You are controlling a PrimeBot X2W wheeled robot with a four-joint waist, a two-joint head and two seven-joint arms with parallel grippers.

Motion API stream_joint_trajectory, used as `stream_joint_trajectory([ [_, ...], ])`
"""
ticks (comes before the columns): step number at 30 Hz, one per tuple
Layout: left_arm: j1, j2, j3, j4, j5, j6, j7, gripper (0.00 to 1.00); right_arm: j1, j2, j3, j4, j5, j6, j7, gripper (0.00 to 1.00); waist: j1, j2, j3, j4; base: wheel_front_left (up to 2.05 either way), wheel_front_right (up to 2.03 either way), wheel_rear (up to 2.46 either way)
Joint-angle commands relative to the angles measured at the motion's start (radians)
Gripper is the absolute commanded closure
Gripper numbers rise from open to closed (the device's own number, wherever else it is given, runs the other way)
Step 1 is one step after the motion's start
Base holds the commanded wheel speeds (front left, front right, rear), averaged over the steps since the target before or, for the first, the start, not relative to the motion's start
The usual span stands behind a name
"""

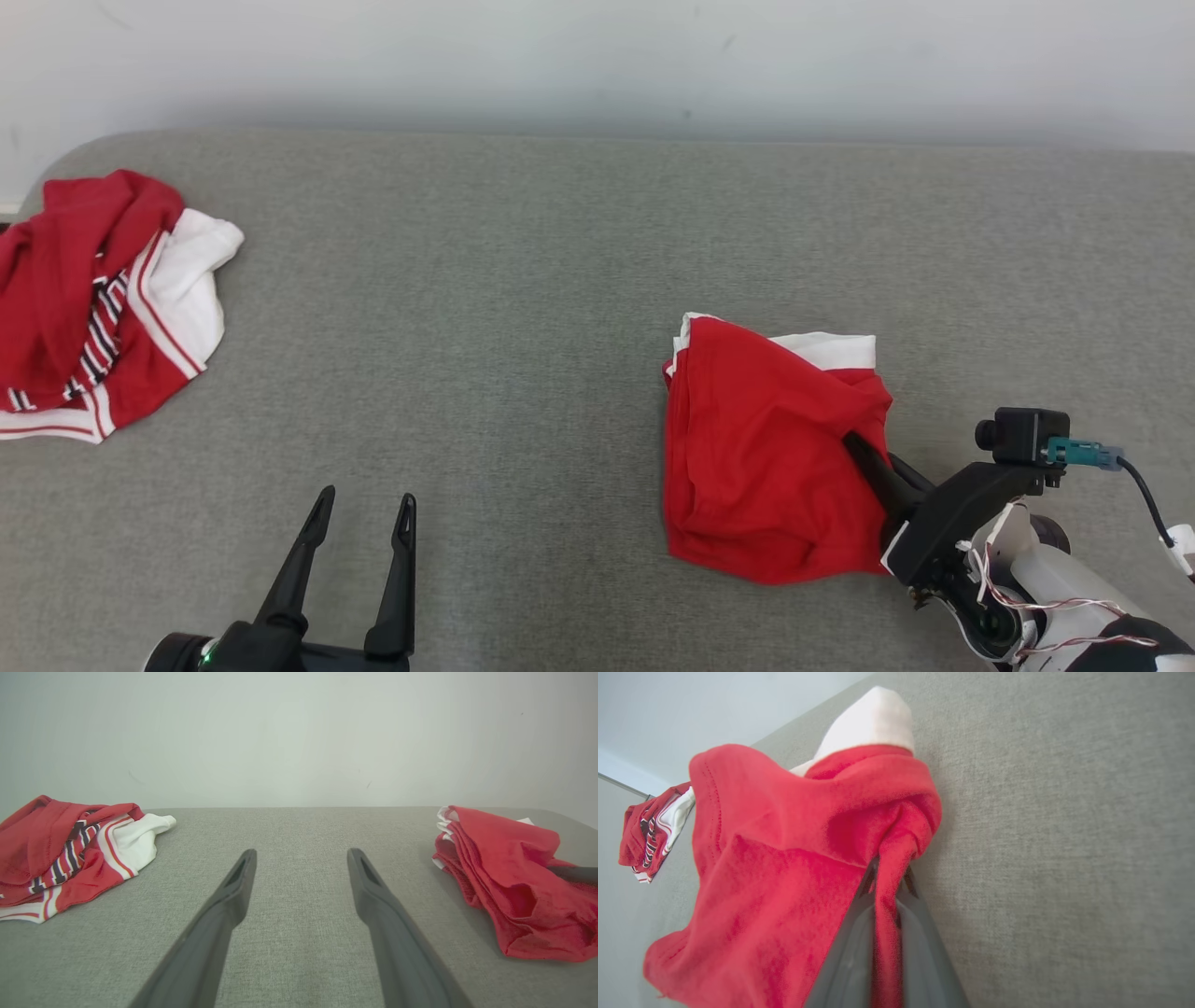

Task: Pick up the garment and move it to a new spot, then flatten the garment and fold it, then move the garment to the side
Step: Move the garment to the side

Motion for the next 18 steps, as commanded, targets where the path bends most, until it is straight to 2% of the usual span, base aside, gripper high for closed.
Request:
stream_joint_trajectory([
  [1, 0.012, 0.007, -0.002, -0.005, 0.001, 0.001, -0.003, 0.0, 0.007, -0.009, 0.009, -0.004, -0.001, -0.002, -0.023, 1.0, 0.0, -0.0001, -0.014, -0.032, 0.0, 0.0, 0.0],
  [7, 0.017, 0.019, -0.005, -0.013, 0.006, 0.001, -0.003, 0.0, -0.009, -0.025, 0.044, -0.008, -0.015, -0.002, -0.088, 1.0, 0.0, -0.0001, -0.015, -0.104, 0.0, 0.0, 0.0],
  [18, 0.02, 0.069, -0.013, -0.031, 0.022, 0.001, -0.003, 0.0, -0.022, -0.024, 0.1, 0.005, -0.01, -0.002, -0.197, 1.0, 0.0, -0.0001, 0.008, -0.312, 0.0, 0.0, 0.0],
])
